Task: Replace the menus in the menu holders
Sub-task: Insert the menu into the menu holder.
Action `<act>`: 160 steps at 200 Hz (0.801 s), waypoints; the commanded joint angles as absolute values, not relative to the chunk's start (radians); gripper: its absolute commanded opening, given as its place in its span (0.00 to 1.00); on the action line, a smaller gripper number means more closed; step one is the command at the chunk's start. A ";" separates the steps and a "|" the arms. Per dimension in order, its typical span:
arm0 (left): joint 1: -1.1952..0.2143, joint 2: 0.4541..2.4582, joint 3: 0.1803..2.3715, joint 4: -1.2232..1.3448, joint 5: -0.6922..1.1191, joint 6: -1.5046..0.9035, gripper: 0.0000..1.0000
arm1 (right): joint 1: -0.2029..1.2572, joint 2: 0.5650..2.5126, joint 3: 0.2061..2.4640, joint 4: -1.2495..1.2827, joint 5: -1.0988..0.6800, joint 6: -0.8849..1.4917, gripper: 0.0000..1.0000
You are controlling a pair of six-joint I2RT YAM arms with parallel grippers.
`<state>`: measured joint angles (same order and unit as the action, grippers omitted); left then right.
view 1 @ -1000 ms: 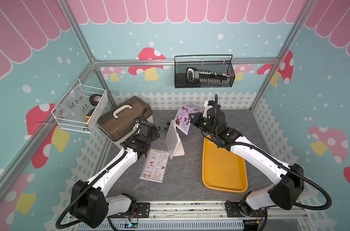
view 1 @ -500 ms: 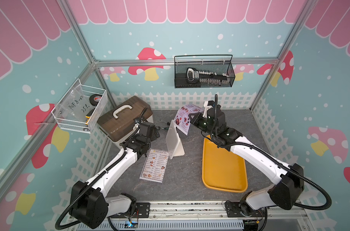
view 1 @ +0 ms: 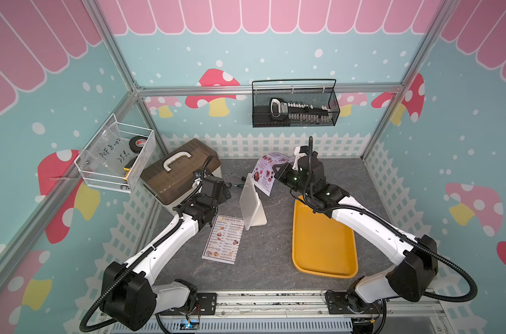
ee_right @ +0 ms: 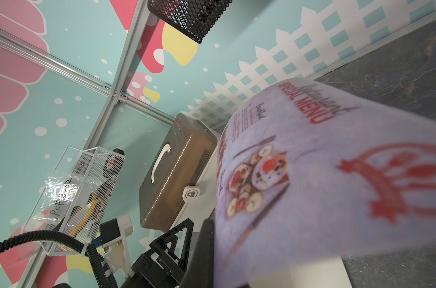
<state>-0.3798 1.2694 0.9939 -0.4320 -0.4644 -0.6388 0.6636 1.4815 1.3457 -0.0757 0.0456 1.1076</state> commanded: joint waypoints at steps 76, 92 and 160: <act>-0.372 1.235 1.025 -0.439 -0.494 -0.618 0.97 | 0.708 1.574 1.475 -0.150 0.083 1.051 0.00; -0.372 1.233 1.026 -0.439 -0.493 -0.618 0.97 | 0.713 1.581 1.485 -0.156 0.095 1.040 0.00; -0.405 1.245 1.010 -0.436 -0.477 -0.649 0.97 | 0.751 1.641 1.546 -0.176 0.142 1.050 0.00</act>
<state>-0.3962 1.2499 1.0004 -0.4328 -0.4706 -0.6250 0.7338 1.6173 1.5009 -0.1516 0.1055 1.0473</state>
